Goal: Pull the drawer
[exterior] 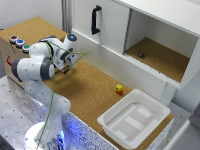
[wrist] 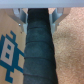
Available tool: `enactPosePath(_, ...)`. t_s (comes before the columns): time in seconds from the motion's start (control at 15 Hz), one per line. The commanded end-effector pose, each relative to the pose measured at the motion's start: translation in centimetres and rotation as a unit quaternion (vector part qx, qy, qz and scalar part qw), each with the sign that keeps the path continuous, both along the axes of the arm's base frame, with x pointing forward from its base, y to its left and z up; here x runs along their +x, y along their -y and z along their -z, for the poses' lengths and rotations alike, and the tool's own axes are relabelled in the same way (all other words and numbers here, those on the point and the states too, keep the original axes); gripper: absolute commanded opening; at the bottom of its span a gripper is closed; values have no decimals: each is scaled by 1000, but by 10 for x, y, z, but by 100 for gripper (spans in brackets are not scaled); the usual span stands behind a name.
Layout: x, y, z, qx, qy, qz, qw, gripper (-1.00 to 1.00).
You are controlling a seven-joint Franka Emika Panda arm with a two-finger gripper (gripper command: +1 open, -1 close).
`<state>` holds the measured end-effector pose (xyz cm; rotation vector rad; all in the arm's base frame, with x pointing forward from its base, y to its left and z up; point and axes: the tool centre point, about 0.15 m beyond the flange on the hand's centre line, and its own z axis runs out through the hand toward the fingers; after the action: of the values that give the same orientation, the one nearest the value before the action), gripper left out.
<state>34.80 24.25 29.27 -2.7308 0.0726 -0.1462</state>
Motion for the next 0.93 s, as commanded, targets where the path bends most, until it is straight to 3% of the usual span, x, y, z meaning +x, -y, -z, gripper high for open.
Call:
enactPosePath(0.0,-5,52,20,22,-2,7,1000,-100)
enactPosePath(0.87,-10,121,9,-23,-14,45,999,-100)
